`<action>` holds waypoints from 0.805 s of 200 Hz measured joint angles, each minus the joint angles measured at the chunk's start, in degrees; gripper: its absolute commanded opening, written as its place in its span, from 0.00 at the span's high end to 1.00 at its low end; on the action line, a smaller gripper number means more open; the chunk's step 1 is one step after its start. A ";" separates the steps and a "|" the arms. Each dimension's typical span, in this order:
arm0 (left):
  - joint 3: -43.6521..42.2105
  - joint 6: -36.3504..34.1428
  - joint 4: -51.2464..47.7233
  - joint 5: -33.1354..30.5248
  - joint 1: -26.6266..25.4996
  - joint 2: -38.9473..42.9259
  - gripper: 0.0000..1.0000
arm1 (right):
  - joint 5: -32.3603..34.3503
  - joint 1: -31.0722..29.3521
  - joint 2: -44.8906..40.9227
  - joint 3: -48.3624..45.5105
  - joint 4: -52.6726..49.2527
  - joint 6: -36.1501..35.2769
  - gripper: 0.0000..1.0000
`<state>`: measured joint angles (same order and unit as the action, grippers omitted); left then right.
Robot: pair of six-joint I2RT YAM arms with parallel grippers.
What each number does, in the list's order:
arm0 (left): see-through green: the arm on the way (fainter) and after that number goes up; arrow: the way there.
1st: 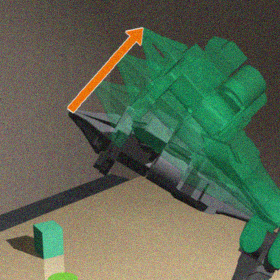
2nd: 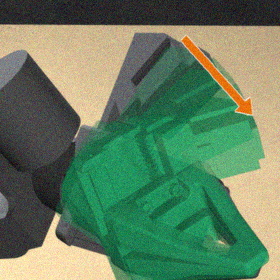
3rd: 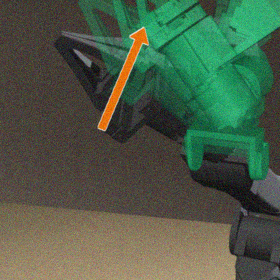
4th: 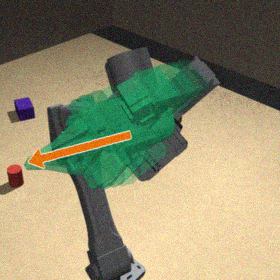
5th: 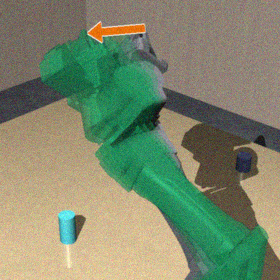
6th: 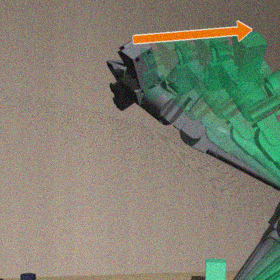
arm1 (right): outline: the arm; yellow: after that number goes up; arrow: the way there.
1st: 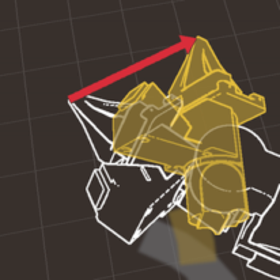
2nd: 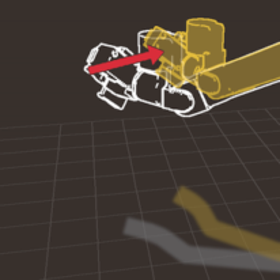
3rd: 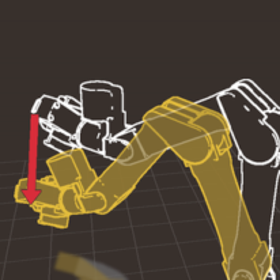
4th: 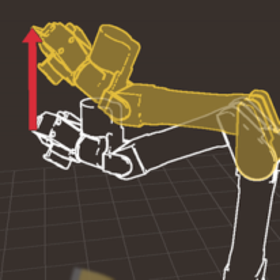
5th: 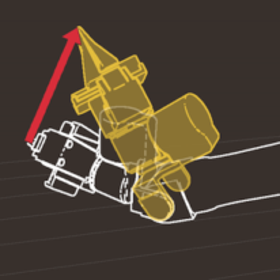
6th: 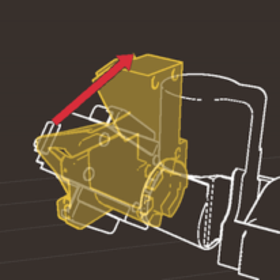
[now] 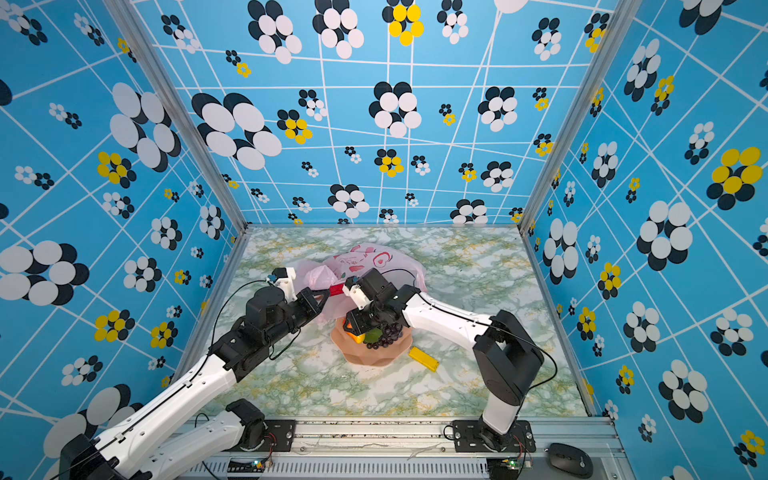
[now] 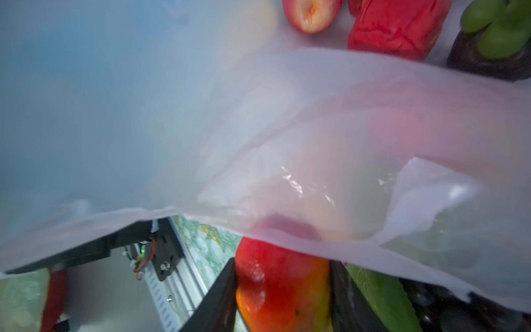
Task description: Place the fruits into the plastic bag
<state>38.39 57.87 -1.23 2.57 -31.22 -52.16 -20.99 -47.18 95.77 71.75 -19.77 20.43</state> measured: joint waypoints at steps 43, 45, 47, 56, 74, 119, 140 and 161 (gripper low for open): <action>0.00 0.02 0.35 0.02 -0.11 0.22 1.00 | -5.92 3.85 -6.43 -1.05 4.59 7.48 0.57; 0.00 0.02 0.37 0.02 -0.11 0.24 1.00 | -6.01 3.89 -6.47 -1.05 4.68 7.58 0.57; 0.00 0.02 0.39 0.02 -0.11 0.31 1.00 | -6.45 4.17 -6.75 -1.05 5.09 8.26 0.57; 0.00 0.02 0.42 0.02 -0.11 0.55 1.00 | -7.50 5.14 -7.48 -1.05 6.19 10.08 0.56; 0.00 0.02 0.42 0.00 -0.11 1.27 1.00 | -9.64 7.23 -8.11 -1.05 8.52 14.32 0.57; -0.02 0.00 0.46 0.00 -0.11 2.54 1.00 | -11.93 10.29 -5.16 -0.02 8.41 21.66 0.57; -0.07 0.02 0.52 0.13 -0.11 2.54 1.00 | -12.72 11.02 -0.83 1.05 8.00 23.45 0.57; -0.07 0.00 1.03 0.81 -0.11 2.47 1.00 | -13.44 12.57 5.49 4.31 6.93 24.87 0.57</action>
<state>38.33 57.87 -0.21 3.38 -31.33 -49.69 -34.44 -34.61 101.25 76.05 -12.84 45.30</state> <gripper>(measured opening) 0.040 0.467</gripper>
